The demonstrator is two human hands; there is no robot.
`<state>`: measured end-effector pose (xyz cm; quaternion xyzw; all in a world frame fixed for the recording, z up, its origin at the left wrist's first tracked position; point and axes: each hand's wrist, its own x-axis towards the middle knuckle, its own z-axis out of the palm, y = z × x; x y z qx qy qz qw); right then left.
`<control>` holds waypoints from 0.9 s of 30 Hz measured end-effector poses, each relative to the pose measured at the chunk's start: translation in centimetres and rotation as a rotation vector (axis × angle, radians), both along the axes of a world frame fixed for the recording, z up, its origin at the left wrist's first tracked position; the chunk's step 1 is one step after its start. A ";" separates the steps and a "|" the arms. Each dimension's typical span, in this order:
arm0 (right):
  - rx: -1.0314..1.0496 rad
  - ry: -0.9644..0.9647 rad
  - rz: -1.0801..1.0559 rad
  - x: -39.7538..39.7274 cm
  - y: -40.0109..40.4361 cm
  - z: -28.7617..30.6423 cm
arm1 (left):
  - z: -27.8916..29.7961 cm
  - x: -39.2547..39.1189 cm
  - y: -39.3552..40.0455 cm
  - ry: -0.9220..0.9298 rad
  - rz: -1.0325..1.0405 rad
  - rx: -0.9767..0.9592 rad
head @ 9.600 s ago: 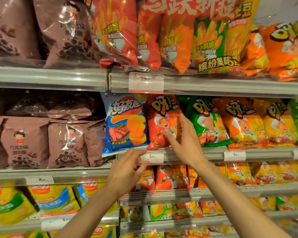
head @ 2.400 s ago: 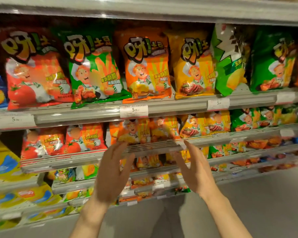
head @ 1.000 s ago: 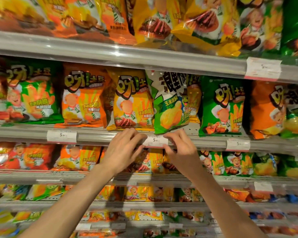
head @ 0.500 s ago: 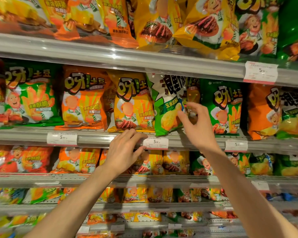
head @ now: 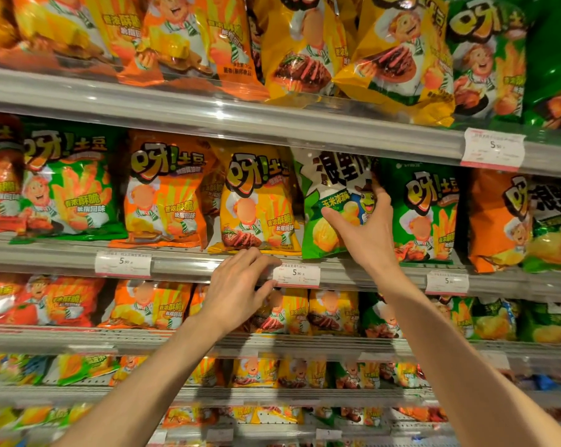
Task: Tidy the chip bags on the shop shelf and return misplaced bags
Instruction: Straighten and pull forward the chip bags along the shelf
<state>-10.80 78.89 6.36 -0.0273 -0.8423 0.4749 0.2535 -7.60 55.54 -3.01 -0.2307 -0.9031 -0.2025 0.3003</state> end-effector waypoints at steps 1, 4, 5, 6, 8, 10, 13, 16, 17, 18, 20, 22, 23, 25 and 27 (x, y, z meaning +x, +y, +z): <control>0.005 0.011 -0.044 0.1 -0.1 -0.2 | 0.0 0.0 0.0 -0.007 0.000 0.001; 0.096 -0.009 -0.128 0.3 -0.6 -1.0 | 0.1 0.0 -0.1 -0.025 0.003 0.002; 0.132 -0.024 -0.136 0.3 -0.7 -1.1 | 0.2 0.0 -0.1 -0.030 0.002 0.002; 0.160 -0.040 -0.133 0.3 -0.8 -1.2 | 0.2 0.0 -0.1 -0.034 0.000 0.002; 0.184 -0.049 -0.119 0.5 -0.8 -1.0 | 0.2 0.0 -0.1 -0.036 -0.006 -0.003; 0.201 0.031 -0.132 1.0 -0.6 -0.5 | 0.2 0.0 -0.1 -0.038 -0.010 -0.002; 0.268 0.271 -0.103 2.3 -0.9 0.6 | 0.3 0.1 -0.1 -0.046 -0.011 -0.003; 0.385 0.225 0.134 3.0 -3.5 2.0 | 0.3 0.1 -0.1 -0.044 -0.014 0.001; 0.432 0.172 0.221 2.8 -4.5 2.2 | 0.3 0.1 -0.1 -0.045 -0.015 0.000; 0.458 0.118 0.289 2.4 -5.5 2.3 | 0.4 0.1 0.0 -0.045 -0.015 -0.002; 0.448 0.009 0.345 0.9 -6.8 2.2 | 0.4 0.2 0.0 -0.047 -0.013 -0.005; 0.400 -0.077 0.341 -0.8 -7.6 2.2 | 0.5 0.2 0.0 -0.052 -0.013 -0.002; 0.369 -0.102 0.343 -1.6 -7.8 2.2 | 0.5 0.3 0.0 -0.053 -0.014 -0.002; 0.304 -0.135 0.375 -2.7 -8.2 2.6 | 0.5 0.3 0.0 -0.052 -0.014 -0.001; 0.232 -0.158 0.415 -3.5 -8.5 3.0 | 0.5 0.3 0.0 -0.054 -0.013 -0.001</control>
